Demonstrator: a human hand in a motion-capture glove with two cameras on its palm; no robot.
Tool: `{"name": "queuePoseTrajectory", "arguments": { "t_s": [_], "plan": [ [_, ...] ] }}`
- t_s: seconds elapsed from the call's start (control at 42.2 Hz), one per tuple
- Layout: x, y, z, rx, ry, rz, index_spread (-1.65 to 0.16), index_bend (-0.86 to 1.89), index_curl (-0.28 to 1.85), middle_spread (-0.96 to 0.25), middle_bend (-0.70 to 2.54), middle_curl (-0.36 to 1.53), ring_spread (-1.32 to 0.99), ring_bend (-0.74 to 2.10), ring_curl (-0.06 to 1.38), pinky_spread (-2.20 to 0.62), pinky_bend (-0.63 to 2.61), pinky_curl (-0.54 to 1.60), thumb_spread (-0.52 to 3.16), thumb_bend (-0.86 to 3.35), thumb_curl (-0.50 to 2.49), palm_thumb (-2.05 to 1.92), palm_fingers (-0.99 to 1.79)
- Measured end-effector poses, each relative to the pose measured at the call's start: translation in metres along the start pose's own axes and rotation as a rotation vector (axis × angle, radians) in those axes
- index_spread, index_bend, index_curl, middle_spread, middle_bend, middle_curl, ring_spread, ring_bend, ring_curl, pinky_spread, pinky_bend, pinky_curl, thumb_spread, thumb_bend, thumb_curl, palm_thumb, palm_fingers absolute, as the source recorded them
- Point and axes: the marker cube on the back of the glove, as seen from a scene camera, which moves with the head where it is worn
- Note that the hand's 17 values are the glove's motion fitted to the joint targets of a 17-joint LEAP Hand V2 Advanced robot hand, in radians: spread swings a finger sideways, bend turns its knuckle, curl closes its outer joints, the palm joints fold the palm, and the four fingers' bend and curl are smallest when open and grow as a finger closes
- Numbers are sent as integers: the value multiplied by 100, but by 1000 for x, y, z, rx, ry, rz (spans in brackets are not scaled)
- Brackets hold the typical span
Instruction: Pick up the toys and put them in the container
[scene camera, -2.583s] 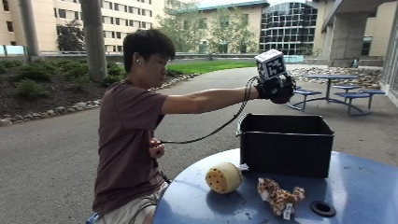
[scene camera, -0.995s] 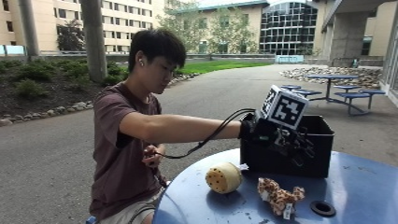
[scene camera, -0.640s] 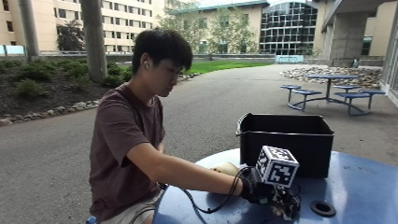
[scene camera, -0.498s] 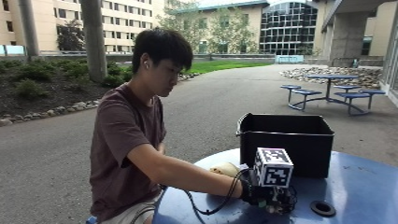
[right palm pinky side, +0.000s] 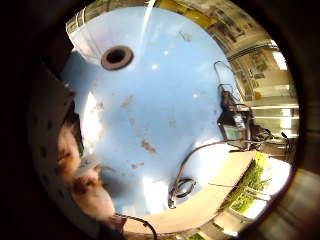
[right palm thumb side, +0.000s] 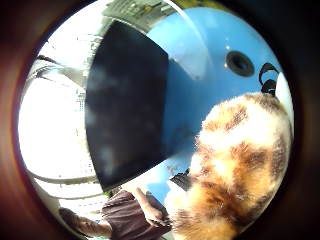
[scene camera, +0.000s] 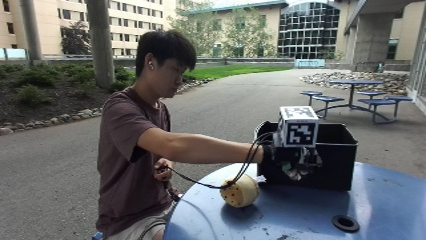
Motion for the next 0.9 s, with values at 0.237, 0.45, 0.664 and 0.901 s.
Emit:
{"name": "queuePoseTrajectory", "arguments": {
  "t_s": [0.237, 0.45, 0.664, 0.901],
  "plan": [
    [-41, 4, -127, 154, 39, 3, -13, 120, 74, -16, 133, 70, -35, 130, 72, -42, 105, 62, 79, 6, 81, 52, 87],
    [-104, 2, -173, 170, 181, -31, -15, 123, 79, -17, 138, 74, -36, 136, 74, -43, 109, 68, 69, 2, 86, 54, 79],
    [-179, -14, -174, 169, 226, -157, -16, 125, 84, -18, 141, 77, -37, 141, 76, -43, 111, 74, 64, -1, 90, 54, 75],
    [-248, -34, -136, 116, 220, -286, -17, 126, 88, -18, 143, 80, -36, 145, 76, -43, 111, 79, 60, -1, 94, 54, 73]
  ]
}}
